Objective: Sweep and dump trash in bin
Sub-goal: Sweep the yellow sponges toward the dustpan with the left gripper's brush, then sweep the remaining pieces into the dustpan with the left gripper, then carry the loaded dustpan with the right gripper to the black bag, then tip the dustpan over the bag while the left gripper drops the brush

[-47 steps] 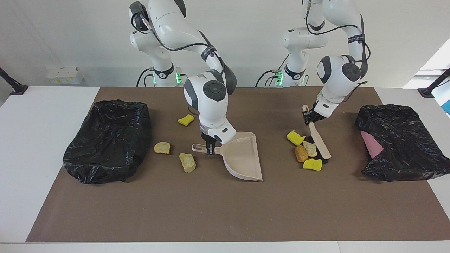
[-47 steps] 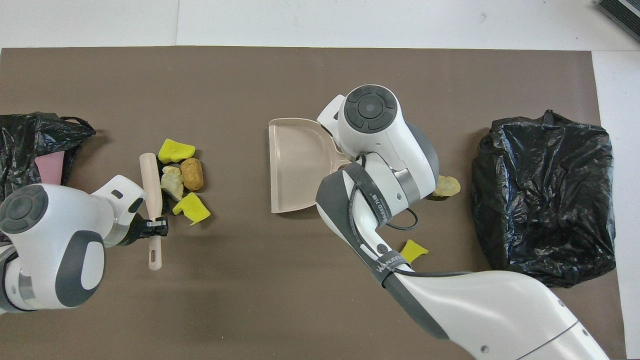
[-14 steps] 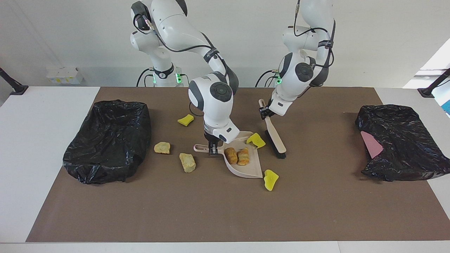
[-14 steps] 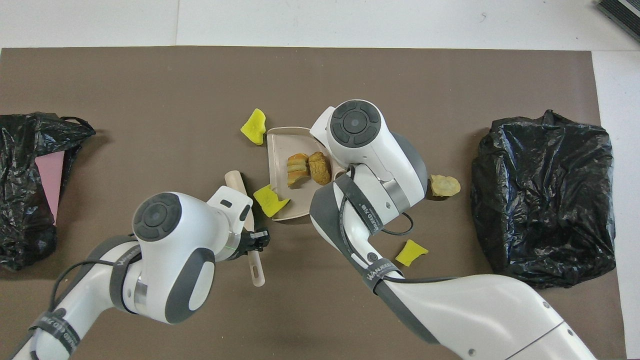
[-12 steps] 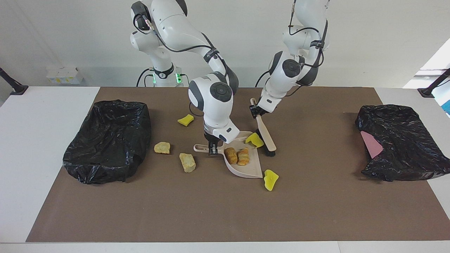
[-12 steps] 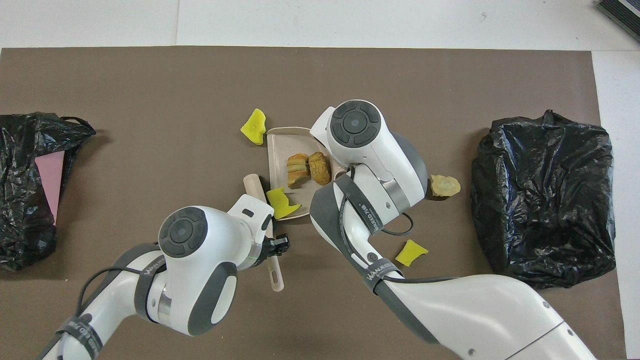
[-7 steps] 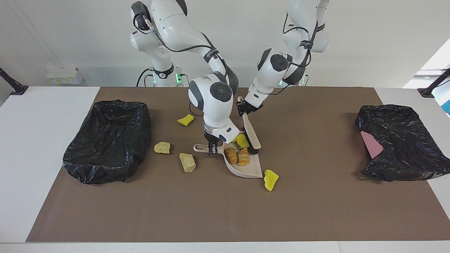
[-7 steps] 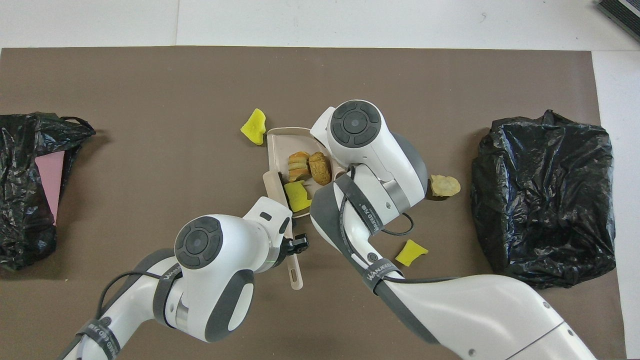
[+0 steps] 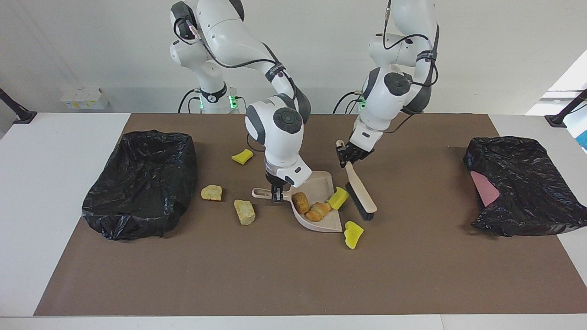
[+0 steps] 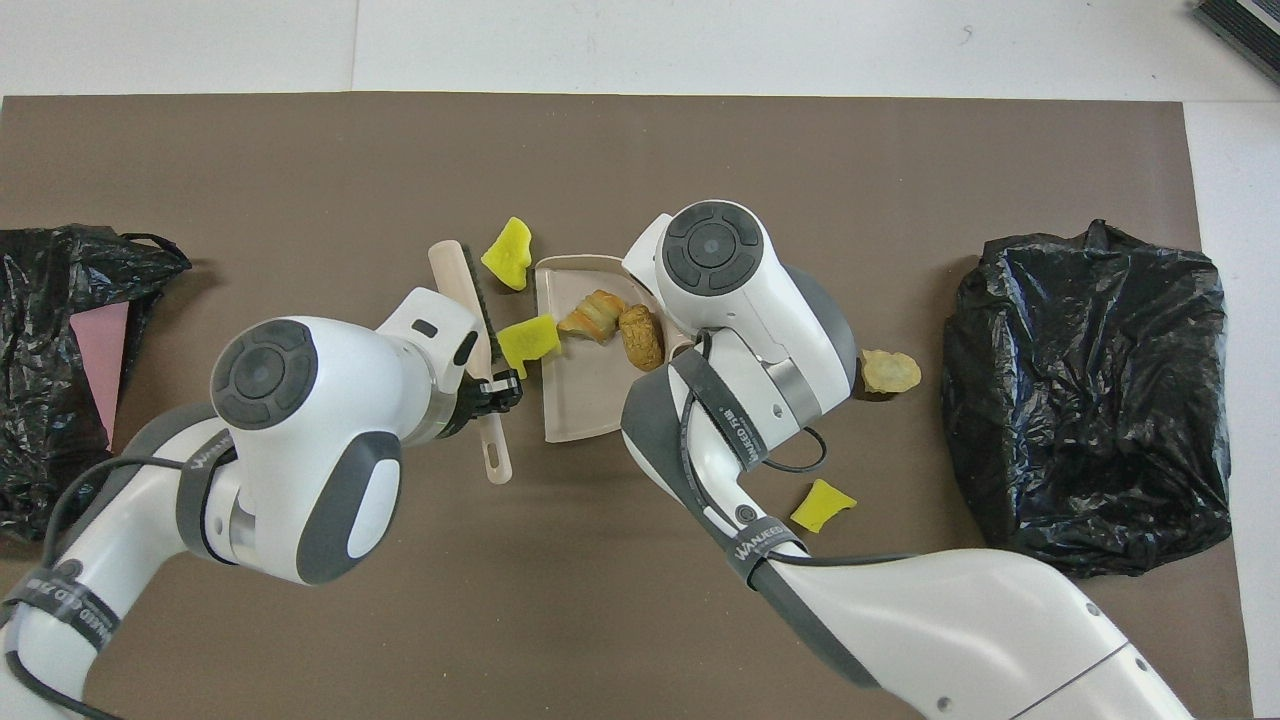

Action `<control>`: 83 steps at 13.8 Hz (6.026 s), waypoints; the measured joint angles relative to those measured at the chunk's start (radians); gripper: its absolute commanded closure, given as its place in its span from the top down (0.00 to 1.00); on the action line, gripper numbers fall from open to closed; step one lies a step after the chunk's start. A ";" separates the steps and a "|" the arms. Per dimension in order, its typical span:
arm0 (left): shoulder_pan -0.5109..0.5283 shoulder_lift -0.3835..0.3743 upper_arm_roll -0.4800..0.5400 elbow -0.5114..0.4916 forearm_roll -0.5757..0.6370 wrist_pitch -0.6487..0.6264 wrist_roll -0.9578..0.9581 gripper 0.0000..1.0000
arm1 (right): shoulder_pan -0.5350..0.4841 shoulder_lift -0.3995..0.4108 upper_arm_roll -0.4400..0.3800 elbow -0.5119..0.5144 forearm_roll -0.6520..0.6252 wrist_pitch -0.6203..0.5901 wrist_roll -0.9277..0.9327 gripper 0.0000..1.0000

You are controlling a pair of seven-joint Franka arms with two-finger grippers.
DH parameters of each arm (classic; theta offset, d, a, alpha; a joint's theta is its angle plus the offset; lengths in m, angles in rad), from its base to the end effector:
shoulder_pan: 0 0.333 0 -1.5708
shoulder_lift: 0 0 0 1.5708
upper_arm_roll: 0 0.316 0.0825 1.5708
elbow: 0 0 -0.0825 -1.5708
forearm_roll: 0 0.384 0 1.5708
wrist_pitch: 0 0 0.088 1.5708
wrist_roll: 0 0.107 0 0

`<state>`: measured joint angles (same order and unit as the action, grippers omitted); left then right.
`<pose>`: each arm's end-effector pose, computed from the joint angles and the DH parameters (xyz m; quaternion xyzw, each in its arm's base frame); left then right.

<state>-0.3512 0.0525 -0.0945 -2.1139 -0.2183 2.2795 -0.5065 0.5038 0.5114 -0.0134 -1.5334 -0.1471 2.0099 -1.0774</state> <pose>0.5059 -0.2470 0.4013 0.9898 0.0964 0.0091 0.1049 0.6125 0.3187 0.3570 0.6825 0.7274 -0.0367 0.0612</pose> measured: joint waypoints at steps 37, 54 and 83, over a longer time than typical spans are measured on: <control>-0.008 0.131 -0.003 0.147 -0.115 -0.224 0.087 0.00 | -0.004 -0.018 0.000 -0.043 0.000 0.011 0.150 0.00; -0.236 -0.119 -0.023 -0.174 0.050 -0.170 -0.252 0.00 | -0.358 -0.341 -0.006 -0.164 0.036 0.006 -0.206 0.00; 0.055 0.003 0.008 0.070 0.102 -0.089 0.091 1.00 | -0.730 -0.703 0.004 -0.617 -0.785 0.188 -0.608 0.00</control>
<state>-0.2963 0.0552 -0.0866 -2.0443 -0.1167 2.1900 -0.4151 -0.2264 -0.1913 -0.0090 -2.1500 -0.9325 2.1978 -1.6849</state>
